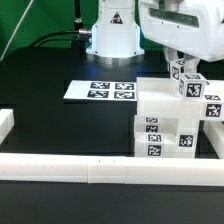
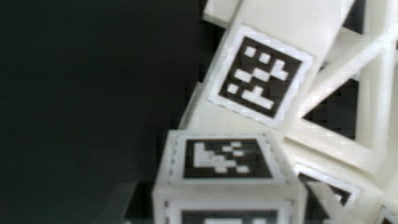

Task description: Assemble chair

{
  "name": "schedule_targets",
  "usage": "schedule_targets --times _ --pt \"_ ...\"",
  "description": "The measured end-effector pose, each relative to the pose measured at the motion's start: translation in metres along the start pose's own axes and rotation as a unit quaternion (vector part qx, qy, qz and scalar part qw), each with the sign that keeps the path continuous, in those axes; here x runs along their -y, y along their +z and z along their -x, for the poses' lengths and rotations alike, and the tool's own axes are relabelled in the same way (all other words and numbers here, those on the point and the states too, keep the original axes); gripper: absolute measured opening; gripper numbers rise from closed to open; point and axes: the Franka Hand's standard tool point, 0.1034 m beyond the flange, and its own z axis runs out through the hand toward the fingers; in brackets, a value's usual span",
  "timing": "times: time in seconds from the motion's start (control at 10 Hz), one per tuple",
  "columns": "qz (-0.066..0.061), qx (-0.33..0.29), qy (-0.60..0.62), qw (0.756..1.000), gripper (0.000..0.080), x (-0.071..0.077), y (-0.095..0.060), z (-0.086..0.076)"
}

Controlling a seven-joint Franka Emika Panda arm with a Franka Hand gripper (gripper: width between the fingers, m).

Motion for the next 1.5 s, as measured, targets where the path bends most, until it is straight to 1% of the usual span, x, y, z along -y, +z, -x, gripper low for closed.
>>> schedule_targets --times 0.2,0.3,0.4,0.5,0.6,0.7,0.8,1.1,1.2,1.3,1.4,1.5 --pt "0.0 0.0 -0.01 1.0 0.0269 0.0 0.0 0.0001" --pt "0.003 0.002 -0.025 1.0 0.0379 -0.0005 -0.0003 0.0004" --pt "0.008 0.005 -0.042 0.999 0.053 0.0002 -0.0021 0.0009" --pt "0.012 0.007 -0.089 0.996 0.0613 0.0009 -0.0032 0.0018" --pt "0.016 0.009 -0.131 0.991 0.0638 0.0005 -0.0033 0.0038" --pt "0.018 0.007 -0.169 0.985 0.0638 0.0012 -0.0032 0.0065" --pt "0.017 0.007 -0.189 0.982 0.0648 0.0012 -0.0024 0.0086" --pt "0.016 0.009 -0.29 0.957 0.0649 0.0011 -0.0024 0.0083" --pt "0.018 0.011 -0.341 0.94 0.0649 0.0012 -0.003 0.0087" --pt "0.02 0.01 -0.396 0.918 0.0649 0.0024 -0.0037 0.0081" --pt "0.019 0.01 -0.434 0.901 0.0649 0.002 -0.0033 0.0066" --pt "0.018 0.009 -0.457 0.889 0.0649 0.002 -0.0031 0.0046"
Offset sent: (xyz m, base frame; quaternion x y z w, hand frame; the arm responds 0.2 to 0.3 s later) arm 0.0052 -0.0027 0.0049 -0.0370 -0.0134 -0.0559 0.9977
